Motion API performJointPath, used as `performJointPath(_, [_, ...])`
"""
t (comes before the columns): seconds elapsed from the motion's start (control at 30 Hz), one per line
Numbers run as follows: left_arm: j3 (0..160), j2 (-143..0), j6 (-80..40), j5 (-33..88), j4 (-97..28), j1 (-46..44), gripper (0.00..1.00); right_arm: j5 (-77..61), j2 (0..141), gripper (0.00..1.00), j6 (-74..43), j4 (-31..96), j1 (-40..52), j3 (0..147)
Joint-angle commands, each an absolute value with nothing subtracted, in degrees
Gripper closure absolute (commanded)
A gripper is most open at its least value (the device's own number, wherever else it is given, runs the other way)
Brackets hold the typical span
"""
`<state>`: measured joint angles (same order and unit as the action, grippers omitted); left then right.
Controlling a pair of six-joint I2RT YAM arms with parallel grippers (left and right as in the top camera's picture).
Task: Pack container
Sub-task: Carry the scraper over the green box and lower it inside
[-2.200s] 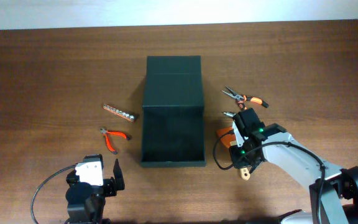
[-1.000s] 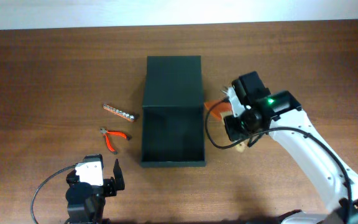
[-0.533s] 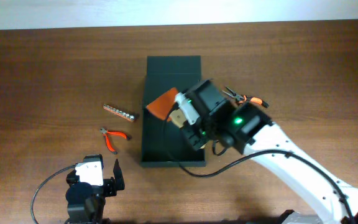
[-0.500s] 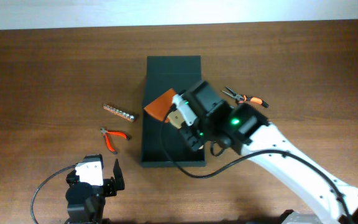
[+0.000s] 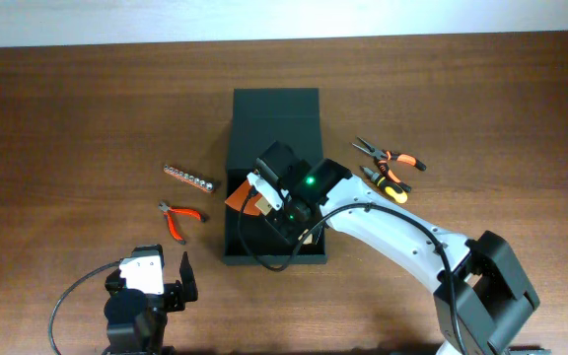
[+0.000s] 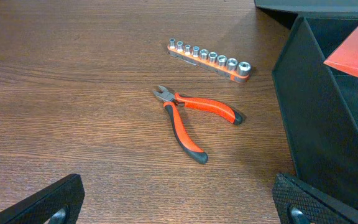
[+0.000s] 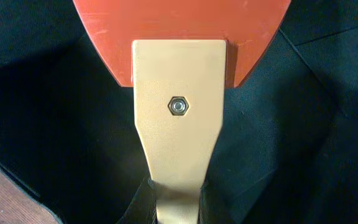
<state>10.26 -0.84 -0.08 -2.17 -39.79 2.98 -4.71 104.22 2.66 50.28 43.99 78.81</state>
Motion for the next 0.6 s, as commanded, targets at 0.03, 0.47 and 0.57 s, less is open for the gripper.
performJointPath(0.03, [9.93,-0.30,-0.62,-2.20,-39.68,3.27,0.01,-4.21,105.49,0.91,4.34,50.09,44.29,79.77])
performJointPath(0.47, [9.93,-0.30,-0.62,-2.20,-39.68,3.27,0.01,-3.77,107.20,0.96,-0.34,49.04,44.14,79.40])
performJointPath(0.57, [9.93,-0.30,-0.62,-2.20,-39.68,3.27,0.01,-3.75,107.20,0.96,-3.09,50.06,44.14,79.40])
